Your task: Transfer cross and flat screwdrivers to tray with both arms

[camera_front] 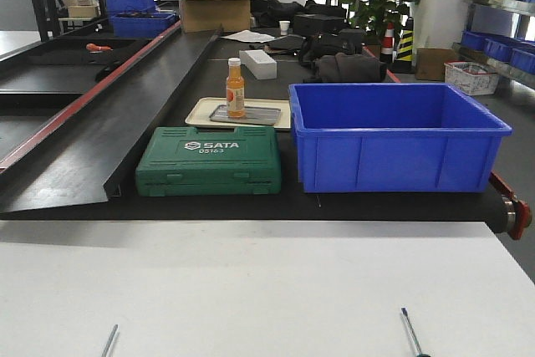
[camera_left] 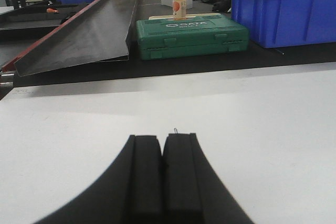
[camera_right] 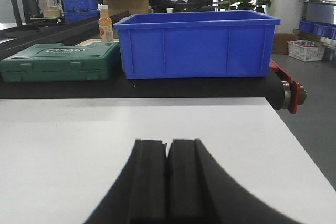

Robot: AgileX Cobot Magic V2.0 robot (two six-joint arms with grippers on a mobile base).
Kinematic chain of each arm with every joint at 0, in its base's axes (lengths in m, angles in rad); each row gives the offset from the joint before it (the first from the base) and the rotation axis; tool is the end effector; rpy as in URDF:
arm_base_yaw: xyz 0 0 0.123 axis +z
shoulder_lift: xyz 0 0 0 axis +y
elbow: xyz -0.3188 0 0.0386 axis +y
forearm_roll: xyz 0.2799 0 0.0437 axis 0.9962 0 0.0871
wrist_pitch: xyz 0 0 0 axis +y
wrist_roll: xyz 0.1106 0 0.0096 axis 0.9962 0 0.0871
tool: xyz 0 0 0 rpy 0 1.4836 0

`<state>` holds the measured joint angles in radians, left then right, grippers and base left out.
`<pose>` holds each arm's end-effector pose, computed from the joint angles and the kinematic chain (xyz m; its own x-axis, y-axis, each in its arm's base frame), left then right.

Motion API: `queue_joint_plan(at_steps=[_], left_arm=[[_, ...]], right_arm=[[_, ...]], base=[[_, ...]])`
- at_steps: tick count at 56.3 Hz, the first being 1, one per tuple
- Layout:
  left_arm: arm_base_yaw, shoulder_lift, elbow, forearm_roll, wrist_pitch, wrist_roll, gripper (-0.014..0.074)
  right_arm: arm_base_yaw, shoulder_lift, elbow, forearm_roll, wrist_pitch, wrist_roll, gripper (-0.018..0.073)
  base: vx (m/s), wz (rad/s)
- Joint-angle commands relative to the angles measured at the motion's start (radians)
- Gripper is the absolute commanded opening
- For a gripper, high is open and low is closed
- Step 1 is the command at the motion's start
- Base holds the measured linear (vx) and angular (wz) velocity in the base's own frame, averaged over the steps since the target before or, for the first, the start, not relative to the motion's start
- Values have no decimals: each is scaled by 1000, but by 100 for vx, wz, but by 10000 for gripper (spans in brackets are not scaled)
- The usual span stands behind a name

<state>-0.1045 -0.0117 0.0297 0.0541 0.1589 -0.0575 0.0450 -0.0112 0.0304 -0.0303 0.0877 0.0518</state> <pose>0.0717 -0.0066 0.1865 -0.0893 0.0053 -0.9960 0.0955 0.9954 -0.0033 0.0724 0.0030 0.1941 -0.0206 0.0207 -0.9996 -0.0419 0.9989 0.0216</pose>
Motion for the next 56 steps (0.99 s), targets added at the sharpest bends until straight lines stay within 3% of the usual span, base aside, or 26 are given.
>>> queue_joint_plan(at_steps=[1,42,49,53,56], left_arm=[[3,-3,-28,0,-86,0,3],[3,-3,-28,0,-104,0,3],[3,-3,-39,-1,-233,0,3],[3,-3,-39,-2,-376,-1,3],[3,-3,-47,-13,-487,-1,3]], right_arm=[[-7,-5,7,-7,-88,-2,-8],[-7,-5,4,-7,-113,-2,-8],[-7,-5,3,-7,-264,-2,-8],[-7,-5,-26,-6,-348,-2,-8],[-7,-3,-76,-6,-336,-2,-8]], base=[[0,0],[0,0],[0,0],[0,0],[0,0]])
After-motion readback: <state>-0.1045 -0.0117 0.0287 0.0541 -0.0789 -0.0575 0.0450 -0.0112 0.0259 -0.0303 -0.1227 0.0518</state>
